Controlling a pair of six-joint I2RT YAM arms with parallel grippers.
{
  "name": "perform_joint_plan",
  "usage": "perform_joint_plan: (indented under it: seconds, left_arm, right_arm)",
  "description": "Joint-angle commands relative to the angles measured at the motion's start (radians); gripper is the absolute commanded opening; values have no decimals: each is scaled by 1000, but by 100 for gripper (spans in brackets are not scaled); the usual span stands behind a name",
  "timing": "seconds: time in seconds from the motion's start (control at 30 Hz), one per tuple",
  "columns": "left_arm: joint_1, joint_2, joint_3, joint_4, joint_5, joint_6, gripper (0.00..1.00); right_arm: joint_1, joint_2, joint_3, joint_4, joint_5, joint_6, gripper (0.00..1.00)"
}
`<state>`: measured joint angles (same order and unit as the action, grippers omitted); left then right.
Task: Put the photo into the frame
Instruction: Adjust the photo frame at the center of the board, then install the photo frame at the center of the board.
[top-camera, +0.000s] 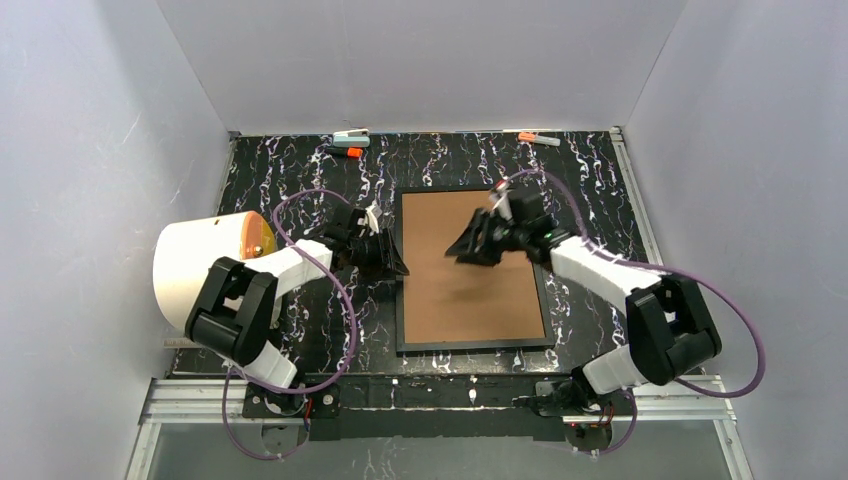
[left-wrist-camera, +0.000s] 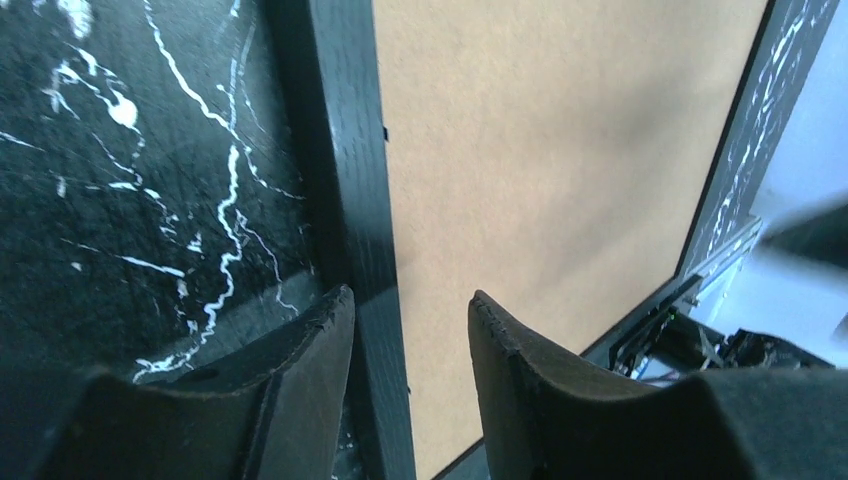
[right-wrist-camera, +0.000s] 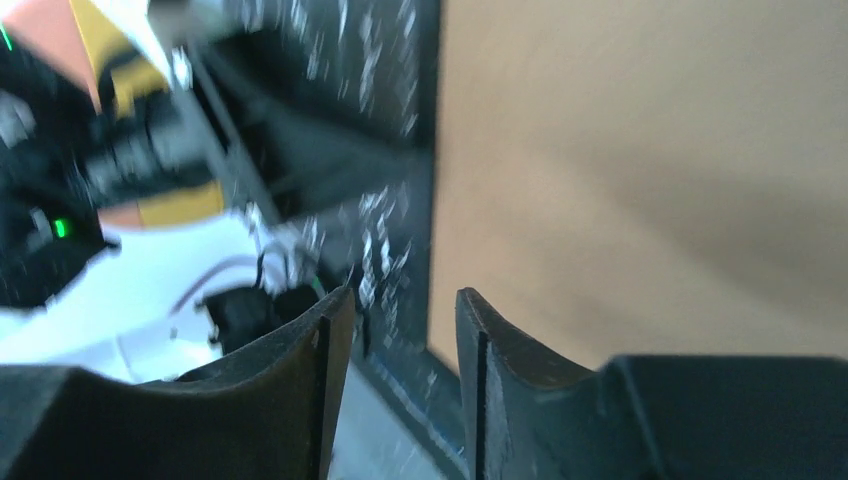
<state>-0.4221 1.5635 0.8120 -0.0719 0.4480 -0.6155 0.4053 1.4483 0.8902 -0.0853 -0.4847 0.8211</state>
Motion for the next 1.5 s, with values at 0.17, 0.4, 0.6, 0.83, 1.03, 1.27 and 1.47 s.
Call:
perform_joint_plan:
  seconds: [0.17, 0.4, 0.6, 0.83, 1.03, 1.27, 1.47]
  left_arm:
    - [2, 63, -51, 46, -59, -26, 39]
    - [2, 112, -80, 33, -101, 16, 27]
    - [2, 116, -93, 21, -113, 29, 19]
    - [2, 118, -112, 42, -115, 18, 16]
    - [2, 125, -130, 58, -123, 8, 15]
    - [2, 121, -127, 47, -137, 14, 15]
    - [2, 110, -128, 35, -167, 17, 14]
  right_arm:
    - [354, 64, -166, 470, 66, 307, 37]
    - [455, 244, -159, 684, 111, 400, 32]
    - [460, 307, -147, 685, 124, 408, 30]
    - [459, 324, -151, 673, 137, 393, 29]
    - [459, 349, -152, 687, 124, 391, 26]
    - [459, 359, -154, 625, 128, 368, 23]
    - [456, 344, -178, 543, 178, 357, 22]
